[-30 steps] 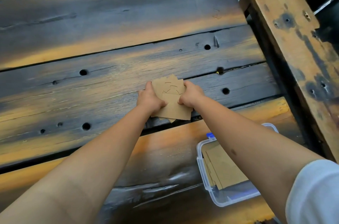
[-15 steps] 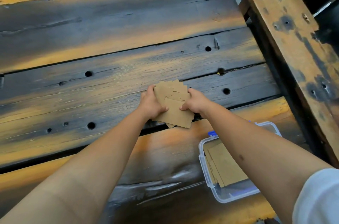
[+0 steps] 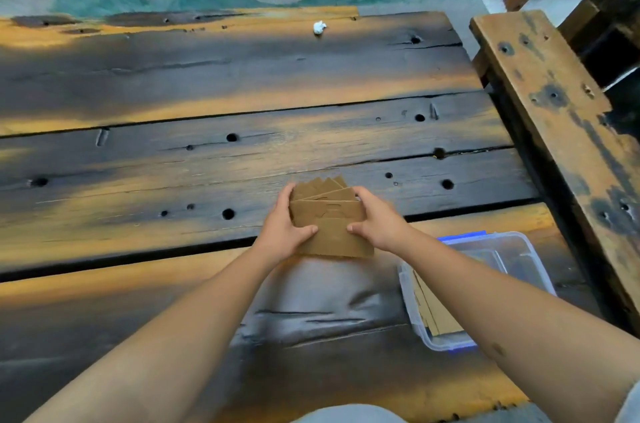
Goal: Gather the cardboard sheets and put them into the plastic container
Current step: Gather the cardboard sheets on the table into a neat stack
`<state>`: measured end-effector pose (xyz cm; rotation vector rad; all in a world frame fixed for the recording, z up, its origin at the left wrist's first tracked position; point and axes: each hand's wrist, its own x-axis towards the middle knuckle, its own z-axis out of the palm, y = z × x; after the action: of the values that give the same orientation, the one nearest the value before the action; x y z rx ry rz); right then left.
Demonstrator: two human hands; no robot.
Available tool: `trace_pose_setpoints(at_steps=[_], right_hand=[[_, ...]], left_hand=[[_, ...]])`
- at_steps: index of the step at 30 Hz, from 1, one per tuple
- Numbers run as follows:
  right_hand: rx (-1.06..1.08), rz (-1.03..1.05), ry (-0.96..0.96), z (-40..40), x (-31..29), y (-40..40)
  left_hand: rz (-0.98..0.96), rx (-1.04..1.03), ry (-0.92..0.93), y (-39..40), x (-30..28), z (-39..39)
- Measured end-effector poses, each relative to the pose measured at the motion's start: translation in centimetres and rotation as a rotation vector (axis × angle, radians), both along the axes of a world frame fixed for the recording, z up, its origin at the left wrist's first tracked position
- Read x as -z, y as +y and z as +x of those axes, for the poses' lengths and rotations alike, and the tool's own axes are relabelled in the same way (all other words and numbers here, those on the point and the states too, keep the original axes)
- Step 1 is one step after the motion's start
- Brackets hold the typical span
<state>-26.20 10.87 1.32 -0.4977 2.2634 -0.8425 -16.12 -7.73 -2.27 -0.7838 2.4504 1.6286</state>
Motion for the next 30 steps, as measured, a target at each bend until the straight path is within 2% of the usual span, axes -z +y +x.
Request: trace_pose_setpoints(at_steps=[4, 10, 13, 17, 23, 30], right_hand=[[-0.125, 0.038, 0.067, 4.6, -1.1, -0.4], [-0.235, 0.012, 0.179, 12.0, -0.9, -1.9], [-0.296, 0.002, 0.205, 15.5, -0.3, -2.7], [-0.363, -0.006, 0.253, 19.0, 0.6, -3.3], [-0.334, 0.022, 0.308, 23.5, 1.9, -3.9], [-0.320, 0.102, 0.384, 25.5, 2.2, -3.8]], left_hand=[[-0.072, 0.008, -0.070, -1.1, -1.9, 6.5], [-0.249, -0.071, -0.062, -1.4, -2.5, 14.2], [-0.246, -0.046, -0.141, -2.2, -2.1, 18.2], [-0.235, -0.003, -0.150, -3.0, -1.8, 22.1], [-0.472, 0.268, -0.105, -4.5, -1.3, 25.8], [-0.492, 0.363, -0.128, -5.2, 0.1, 26.8]])
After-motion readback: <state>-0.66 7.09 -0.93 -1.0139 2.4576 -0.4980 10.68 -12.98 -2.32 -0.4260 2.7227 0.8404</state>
